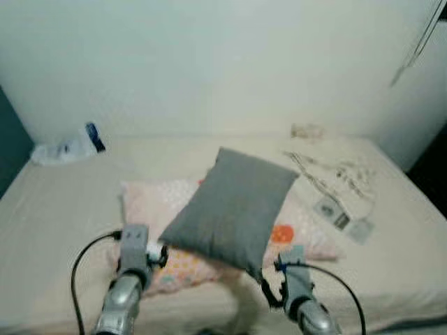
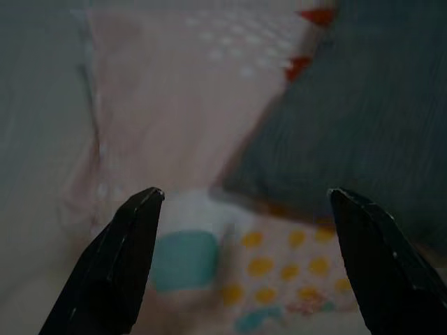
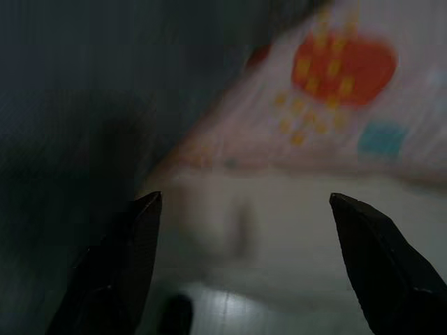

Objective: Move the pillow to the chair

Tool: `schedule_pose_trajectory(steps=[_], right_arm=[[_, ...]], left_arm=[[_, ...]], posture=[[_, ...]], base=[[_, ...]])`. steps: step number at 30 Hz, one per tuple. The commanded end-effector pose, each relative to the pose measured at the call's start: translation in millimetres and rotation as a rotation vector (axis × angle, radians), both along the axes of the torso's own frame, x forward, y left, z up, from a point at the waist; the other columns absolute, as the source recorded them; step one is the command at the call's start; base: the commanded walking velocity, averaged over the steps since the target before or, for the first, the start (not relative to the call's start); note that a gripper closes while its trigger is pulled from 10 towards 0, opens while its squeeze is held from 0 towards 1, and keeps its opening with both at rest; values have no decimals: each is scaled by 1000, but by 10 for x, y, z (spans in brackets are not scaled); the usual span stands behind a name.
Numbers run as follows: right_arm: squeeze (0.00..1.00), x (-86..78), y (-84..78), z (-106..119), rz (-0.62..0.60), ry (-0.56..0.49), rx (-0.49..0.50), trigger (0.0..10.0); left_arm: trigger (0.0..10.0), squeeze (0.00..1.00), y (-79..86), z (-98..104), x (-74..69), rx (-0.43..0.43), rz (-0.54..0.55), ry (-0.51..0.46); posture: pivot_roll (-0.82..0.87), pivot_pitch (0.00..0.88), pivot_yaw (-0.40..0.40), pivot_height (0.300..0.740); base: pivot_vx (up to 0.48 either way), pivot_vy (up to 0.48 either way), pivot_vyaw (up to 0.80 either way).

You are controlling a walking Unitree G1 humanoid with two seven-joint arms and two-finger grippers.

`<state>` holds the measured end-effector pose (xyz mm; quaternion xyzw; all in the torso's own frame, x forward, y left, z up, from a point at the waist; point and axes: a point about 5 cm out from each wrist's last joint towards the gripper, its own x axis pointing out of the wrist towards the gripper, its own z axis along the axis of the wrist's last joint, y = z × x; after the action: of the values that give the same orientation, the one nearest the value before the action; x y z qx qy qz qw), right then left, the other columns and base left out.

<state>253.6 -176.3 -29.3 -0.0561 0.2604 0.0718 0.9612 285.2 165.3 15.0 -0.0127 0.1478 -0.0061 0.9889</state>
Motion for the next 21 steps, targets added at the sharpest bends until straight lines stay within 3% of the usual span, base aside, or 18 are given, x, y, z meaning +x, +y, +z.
schedule_pose_trajectory(steps=[1,10,15,17,21], right_arm=[[0,-40,41,-35,-2,11,12,10000],[0,-47,41,-35,-3,7,11,10000],[0,-33,38,-26,-4,4,11,10000],[0,-9,39,-5,-5,-7,11,10000],[0,56,39,59,-10,-39,24,10000]], left_arm=[[10000,0,82,-66,-63,12,24,28],[10000,0,103,-60,-56,37,28,30],[10000,0,61,-78,-61,66,-1,43],[10000,0,78,-99,-66,7,41,60],[10000,0,96,-80,-56,36,42,49]], posture=[[51,52,-50,740],[53,54,-49,740],[51,55,-47,740],[50,56,-47,740],[47,58,-44,740]], base=[[0,0,0],[0,0,0],[0,-480,0],[0,0,0],[0,0,0]])
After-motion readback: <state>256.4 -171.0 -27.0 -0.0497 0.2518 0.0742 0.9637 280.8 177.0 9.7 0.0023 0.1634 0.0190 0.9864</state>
